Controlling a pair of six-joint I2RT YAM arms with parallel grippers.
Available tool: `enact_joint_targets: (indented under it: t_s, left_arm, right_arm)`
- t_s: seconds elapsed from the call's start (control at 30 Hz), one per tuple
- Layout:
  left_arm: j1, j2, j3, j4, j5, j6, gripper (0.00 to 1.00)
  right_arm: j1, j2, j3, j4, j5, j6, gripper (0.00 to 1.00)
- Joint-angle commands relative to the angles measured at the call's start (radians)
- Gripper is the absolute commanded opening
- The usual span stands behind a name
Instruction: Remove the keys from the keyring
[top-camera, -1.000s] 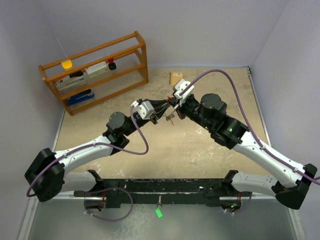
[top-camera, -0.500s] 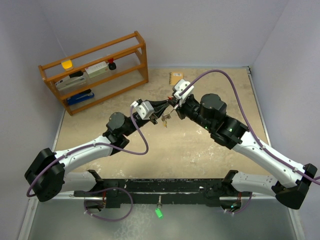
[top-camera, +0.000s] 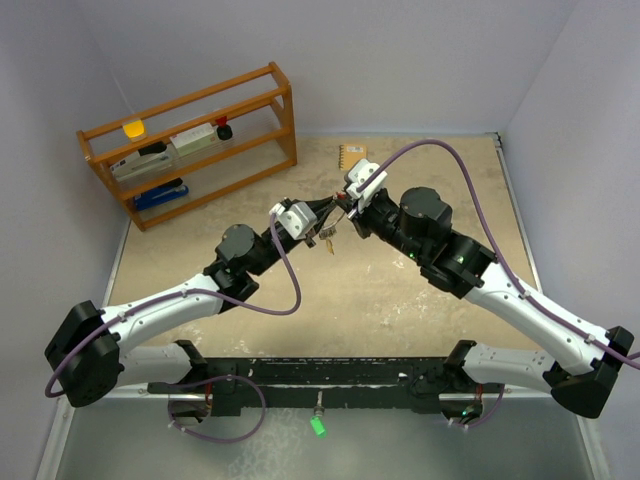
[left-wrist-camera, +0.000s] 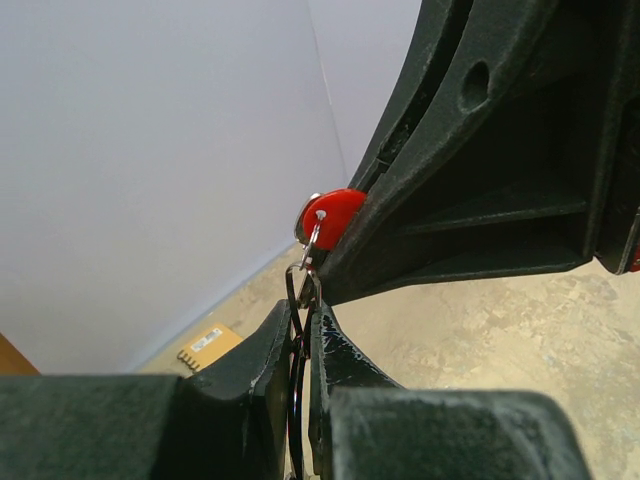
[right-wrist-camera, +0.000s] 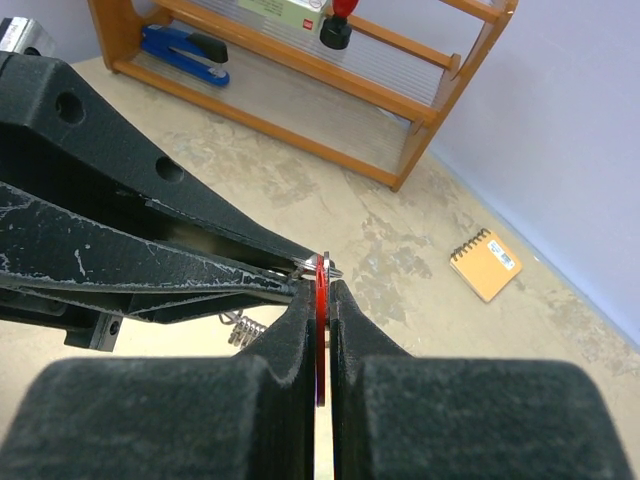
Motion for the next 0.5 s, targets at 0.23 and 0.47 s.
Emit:
enact_joint_targets:
  t_s: [0.23,0.47]
  left_arm:
    - [0.037,0.005,0.059,-0.053,-0.315,0.119,0.0]
    - [0.037,0.018,0.066,-0.023,-0.348,0.127,0.0]
  right_arm:
    - [0.005,-0.059,0.075,-0.023,0.003,-0.008,0.0]
    - [0.011,-0.029,0.097,-0.089,-0.07,0.008,0.0]
